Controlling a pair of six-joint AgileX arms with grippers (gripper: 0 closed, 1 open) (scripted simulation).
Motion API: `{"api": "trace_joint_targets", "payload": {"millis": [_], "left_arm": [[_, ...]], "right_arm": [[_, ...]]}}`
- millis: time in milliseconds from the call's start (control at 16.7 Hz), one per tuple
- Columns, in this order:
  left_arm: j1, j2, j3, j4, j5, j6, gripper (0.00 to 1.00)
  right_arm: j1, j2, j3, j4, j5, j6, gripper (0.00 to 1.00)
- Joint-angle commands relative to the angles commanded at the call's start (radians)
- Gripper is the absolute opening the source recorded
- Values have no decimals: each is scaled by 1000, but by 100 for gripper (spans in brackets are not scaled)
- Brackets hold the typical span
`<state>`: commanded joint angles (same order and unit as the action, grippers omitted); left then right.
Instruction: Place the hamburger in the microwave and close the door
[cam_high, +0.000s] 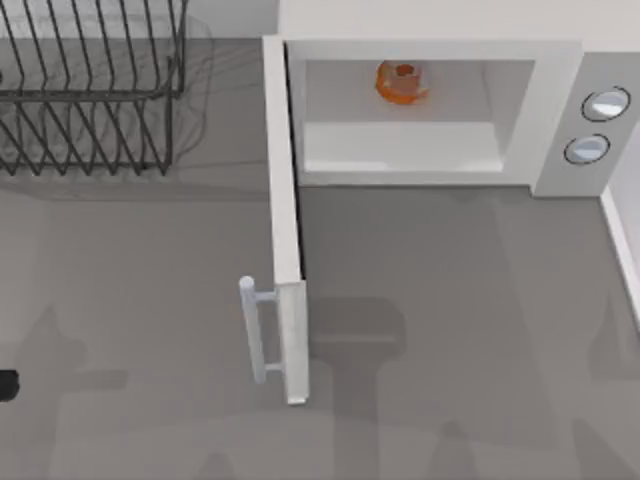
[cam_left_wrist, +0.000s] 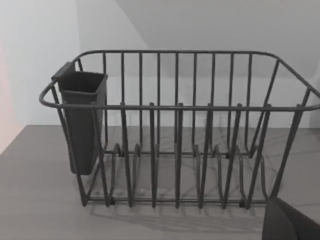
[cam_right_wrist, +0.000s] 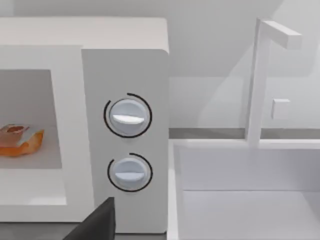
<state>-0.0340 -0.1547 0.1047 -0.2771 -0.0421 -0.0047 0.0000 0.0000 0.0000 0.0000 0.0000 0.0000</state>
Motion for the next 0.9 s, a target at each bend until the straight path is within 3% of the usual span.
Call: {"api": "trace_joint_targets", "payload": {"millis": [120, 480, 900], "left_arm": [[32, 4, 12, -10, 33, 1, 0], [22, 14, 19, -13, 25, -5, 0], [-179, 378, 246, -127, -112, -155, 0]], "right_arm": [[0, 0, 0, 0, 0, 0, 100], [0, 0, 0, 0, 0, 0, 100], [0, 0, 0, 0, 0, 0, 100]]}}
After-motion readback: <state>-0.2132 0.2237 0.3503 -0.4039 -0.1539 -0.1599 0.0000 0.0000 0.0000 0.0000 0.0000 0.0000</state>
